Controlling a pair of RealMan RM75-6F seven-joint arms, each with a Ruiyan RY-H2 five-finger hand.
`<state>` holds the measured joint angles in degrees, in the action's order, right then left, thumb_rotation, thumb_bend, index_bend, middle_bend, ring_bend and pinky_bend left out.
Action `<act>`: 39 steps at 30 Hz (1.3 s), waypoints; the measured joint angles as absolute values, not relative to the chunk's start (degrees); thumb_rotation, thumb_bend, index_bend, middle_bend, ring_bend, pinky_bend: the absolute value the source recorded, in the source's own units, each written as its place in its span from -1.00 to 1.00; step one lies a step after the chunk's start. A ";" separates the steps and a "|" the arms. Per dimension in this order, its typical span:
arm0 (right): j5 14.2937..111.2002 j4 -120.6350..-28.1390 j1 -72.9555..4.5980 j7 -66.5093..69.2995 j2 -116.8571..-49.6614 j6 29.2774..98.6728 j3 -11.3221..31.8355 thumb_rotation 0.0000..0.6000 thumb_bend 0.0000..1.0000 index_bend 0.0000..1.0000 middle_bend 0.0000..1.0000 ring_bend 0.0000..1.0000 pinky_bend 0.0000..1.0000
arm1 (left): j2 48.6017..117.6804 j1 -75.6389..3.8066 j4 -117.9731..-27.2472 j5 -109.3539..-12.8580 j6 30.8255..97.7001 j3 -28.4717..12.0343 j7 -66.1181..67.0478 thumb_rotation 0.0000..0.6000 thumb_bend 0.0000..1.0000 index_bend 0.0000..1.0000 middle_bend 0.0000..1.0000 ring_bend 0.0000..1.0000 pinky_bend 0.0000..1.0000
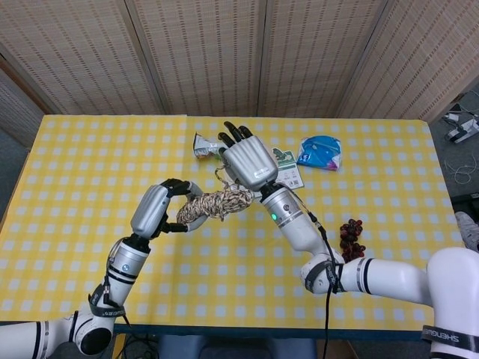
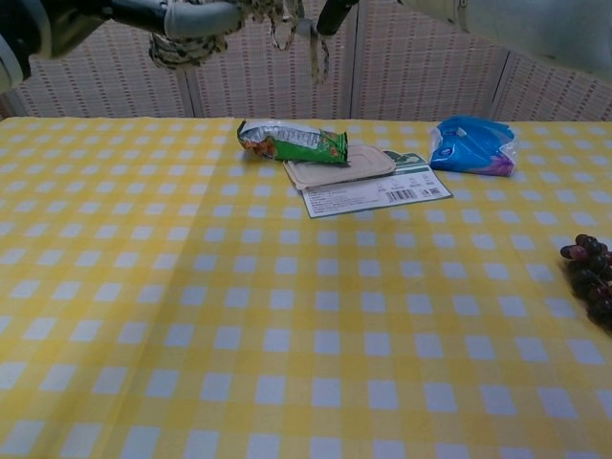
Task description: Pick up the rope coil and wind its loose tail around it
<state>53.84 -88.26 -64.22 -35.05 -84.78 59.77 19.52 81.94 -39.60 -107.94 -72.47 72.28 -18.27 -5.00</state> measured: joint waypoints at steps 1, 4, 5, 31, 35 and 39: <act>54.23 -87.75 -63.96 -34.04 -85.13 59.66 19.25 1.00 0.02 0.19 -0.50 -0.83 -0.59 | 81.56 -39.38 -108.48 -72.46 72.31 -18.93 -6.34 1.00 -0.46 0.43 0.42 -0.03 -0.33; 55.41 -86.71 -63.23 -31.55 -85.95 59.42 18.58 1.00 0.01 0.19 -0.50 -0.83 -0.59 | 80.85 -38.87 -109.46 -72.28 72.67 -20.42 -8.10 1.00 -0.46 0.43 0.42 -0.03 -0.33; 55.84 -86.48 -62.98 -30.86 -86.15 59.36 18.34 1.00 0.01 0.19 -0.50 -0.83 -0.59 | 80.70 -38.78 -109.57 -72.11 72.75 -20.65 -8.24 1.00 -0.46 0.43 0.42 -0.03 -0.33; 61.63 -84.13 -59.97 -30.67 -92.08 57.30 12.35 1.00 0.01 0.19 -0.50 -0.83 -0.59 | 78.54 -38.69 -111.93 -59.12 71.47 -28.20 -10.10 1.00 -0.46 0.43 0.42 -0.02 -0.33; 61.67 -84.89 -59.74 -30.73 -92.05 57.37 12.68 1.00 0.01 0.08 -0.52 -0.84 -0.59 | 77.95 -38.63 -111.83 -58.12 71.05 -28.55 -10.05 1.00 -0.46 0.43 0.42 -0.03 -0.33; 61.01 -86.57 -59.39 -30.95 -91.26 57.78 13.48 1.00 -0.26 -0.59 -0.63 -0.88 -0.61 | 77.80 -38.41 -111.22 -59.13 71.18 -27.87 -9.64 1.00 -0.46 0.43 0.42 -0.03 -0.33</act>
<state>61.01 -86.57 -59.39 -30.95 -91.26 57.78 13.48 77.80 -38.41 -111.22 -59.13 71.18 -27.87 -9.64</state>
